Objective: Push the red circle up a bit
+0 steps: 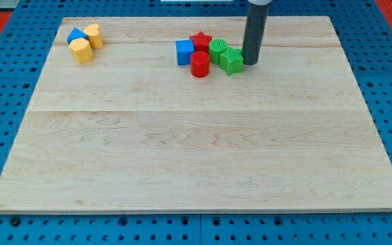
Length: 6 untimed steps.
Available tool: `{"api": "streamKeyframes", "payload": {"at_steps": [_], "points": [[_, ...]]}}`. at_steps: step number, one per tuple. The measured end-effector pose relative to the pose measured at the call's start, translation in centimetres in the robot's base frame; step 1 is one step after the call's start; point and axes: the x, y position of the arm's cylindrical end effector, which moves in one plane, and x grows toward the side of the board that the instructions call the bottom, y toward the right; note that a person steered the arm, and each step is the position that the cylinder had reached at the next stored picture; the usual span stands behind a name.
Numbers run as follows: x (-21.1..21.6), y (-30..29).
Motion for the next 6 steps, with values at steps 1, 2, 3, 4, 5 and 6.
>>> {"api": "streamKeyframes", "payload": {"at_steps": [1,2,3,4,5,6], "points": [[-0.1,-0.6],[1.7,-0.4],[4.3,-0.9],[4.3,-3.9],[4.3,-6.1],[4.3,-8.6]]}}
